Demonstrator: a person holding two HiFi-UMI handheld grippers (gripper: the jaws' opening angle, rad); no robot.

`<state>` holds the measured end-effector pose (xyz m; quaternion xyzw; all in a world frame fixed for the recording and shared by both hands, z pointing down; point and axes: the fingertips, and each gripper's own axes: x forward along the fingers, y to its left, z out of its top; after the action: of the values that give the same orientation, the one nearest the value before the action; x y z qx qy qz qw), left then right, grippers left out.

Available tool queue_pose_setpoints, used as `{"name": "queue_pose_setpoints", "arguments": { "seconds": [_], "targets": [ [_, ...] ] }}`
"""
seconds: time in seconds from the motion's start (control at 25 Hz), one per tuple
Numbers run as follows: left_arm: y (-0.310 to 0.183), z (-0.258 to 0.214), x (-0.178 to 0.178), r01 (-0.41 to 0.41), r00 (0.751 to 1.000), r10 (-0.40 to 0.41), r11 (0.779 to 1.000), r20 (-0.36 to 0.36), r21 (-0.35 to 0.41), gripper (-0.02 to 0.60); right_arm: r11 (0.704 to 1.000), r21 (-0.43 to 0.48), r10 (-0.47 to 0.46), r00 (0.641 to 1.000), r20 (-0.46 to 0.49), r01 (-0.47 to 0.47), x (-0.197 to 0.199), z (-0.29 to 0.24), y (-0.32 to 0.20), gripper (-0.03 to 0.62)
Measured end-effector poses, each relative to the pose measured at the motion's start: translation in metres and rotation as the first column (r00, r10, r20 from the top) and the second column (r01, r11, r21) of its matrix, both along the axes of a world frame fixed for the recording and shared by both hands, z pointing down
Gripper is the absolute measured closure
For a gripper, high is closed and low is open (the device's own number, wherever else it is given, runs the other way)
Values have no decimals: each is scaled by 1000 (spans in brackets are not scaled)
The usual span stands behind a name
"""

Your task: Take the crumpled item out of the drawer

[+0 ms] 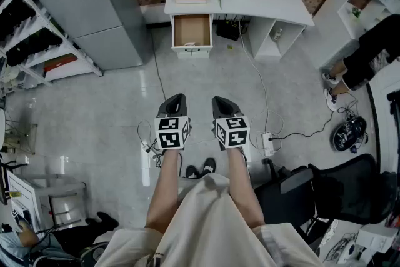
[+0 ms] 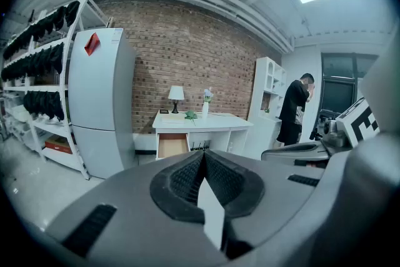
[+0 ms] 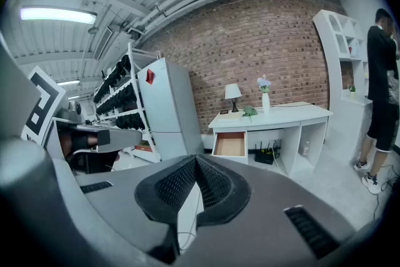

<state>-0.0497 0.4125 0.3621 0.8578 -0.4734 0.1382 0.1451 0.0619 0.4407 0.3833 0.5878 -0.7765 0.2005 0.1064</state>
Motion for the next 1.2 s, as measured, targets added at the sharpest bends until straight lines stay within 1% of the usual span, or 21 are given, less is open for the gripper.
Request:
{"name": "queue_pose_setpoints", "arguments": {
  "seconds": [0.16, 0.32, 0.4, 0.52, 0.6, 0.68, 0.76, 0.84, 0.88, 1.04, 1.2],
  "targets": [
    [6, 0, 10, -12, 999, 11, 1000, 32, 24, 565, 1000, 7, -8, 1000, 16, 7, 9, 0, 2, 569],
    [11, 0, 14, -10, 999, 9, 1000, 31, 24, 566, 1000, 10, -27, 1000, 12, 27, 10, -1, 7, 569],
    [14, 1, 16, -8, 999, 7, 1000, 33, 29, 566, 999, 12, -32, 999, 26, 32, 13, 1, 8, 569],
    [25, 2, 20, -22, 999, 20, 997, 26, 68, 566, 999, 34, -18, 995, 95, 15, 21, 5, 13, 569],
    [30, 4, 19, -17, 1000, 15, 996, 27, 85, 566, 999, 49, -27, 989, 143, 20, 25, 5, 16, 569],
    [30, 8, 12, 18, 1000, -19, 997, 8, 77, 566, 998, 65, -35, 982, 186, 23, 27, 5, 18, 569],
    [26, 12, 5, 51, 999, -50, 997, -19, 64, 566, 996, 88, -17, 965, 260, -6, 34, 3, 17, 569],
    [22, 17, 4, 68, 997, -67, 996, -31, 54, 566, 995, 93, 0, 945, 328, -32, 44, 3, 14, 569],
    [19, 20, 4, 74, 997, -73, 996, -31, 50, 566, 995, 92, 0, 941, 339, -34, 49, 4, 12, 569],
    [4, 23, 9, 86, 996, -85, 996, -38, 31, 566, 993, 113, -47, 953, 299, 14, 55, 4, 2, 569],
    [-24, 22, 17, 87, 995, -85, 996, -47, 34, 566, 992, 115, -75, 966, 248, 47, 60, 7, -25, 569]
  ]
}}
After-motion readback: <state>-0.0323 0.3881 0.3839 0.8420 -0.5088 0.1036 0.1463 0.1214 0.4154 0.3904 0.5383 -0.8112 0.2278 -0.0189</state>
